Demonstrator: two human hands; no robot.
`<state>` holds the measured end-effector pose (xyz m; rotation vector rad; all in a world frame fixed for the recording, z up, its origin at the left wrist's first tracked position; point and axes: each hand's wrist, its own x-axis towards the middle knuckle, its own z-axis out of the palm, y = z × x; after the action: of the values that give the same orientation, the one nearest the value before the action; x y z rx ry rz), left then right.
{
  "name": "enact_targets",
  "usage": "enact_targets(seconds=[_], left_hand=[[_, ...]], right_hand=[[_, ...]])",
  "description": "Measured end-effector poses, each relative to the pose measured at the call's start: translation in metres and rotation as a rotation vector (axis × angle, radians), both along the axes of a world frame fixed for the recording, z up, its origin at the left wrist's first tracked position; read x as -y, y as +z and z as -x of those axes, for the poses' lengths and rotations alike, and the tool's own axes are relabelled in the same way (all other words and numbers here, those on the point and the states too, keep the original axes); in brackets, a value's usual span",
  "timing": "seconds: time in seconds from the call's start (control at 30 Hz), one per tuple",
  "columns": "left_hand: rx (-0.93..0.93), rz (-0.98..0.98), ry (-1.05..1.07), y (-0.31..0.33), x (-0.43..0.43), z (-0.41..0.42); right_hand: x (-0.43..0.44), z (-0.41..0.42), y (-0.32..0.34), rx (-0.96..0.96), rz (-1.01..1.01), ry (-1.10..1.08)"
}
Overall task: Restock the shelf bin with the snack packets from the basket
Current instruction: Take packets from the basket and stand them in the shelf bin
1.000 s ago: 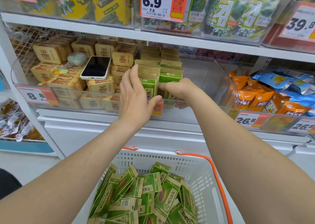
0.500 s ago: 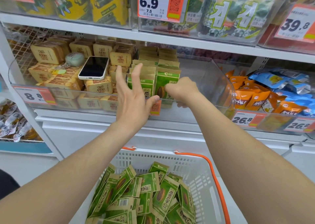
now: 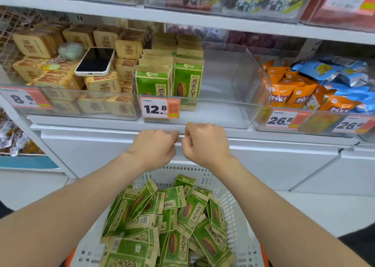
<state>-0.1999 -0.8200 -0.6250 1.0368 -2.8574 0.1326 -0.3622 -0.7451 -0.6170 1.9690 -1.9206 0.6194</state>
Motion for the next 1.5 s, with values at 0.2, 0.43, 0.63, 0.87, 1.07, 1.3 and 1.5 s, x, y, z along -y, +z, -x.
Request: enact_targets(seconds=[0.2,0.43,0.63,0.87,1.07,1.3,1.5], left_hand=[[0.530,-0.267,-0.062,-0.032,-0.016,-0.006],[0.551,-0.453,-0.074,-0.051,-0.013,-0.016],[0.542,-0.469,-0.057,-0.051,-0.010,-0.014],[0.549,-0.483,-0.050,-0.050,-0.007,-0.016],[0.538,-0.551,-0.008,-0.049,-0.006,-0.018],[0.187,-0.739,0.089,-0.036,0.000,-0.017],[-0.510,-0.835,0.114,-0.015,0.001,-0.015]], right_hand=[[-0.022,0.004,-0.079,-0.054,-0.718,0.018],[-0.035,-0.006,-0.150,0.040,-0.984,-0.074],[-0.030,-0.014,-0.166,-0.137,-1.004,-0.041],[-0.026,-0.008,-0.176,0.196,-1.033,-0.005],[-0.026,-0.003,-0.160,0.147,-0.977,0.016],[-0.014,-0.006,-0.093,0.132,-0.533,0.074],[-0.009,-0.001,-0.034,0.458,0.061,0.176]])
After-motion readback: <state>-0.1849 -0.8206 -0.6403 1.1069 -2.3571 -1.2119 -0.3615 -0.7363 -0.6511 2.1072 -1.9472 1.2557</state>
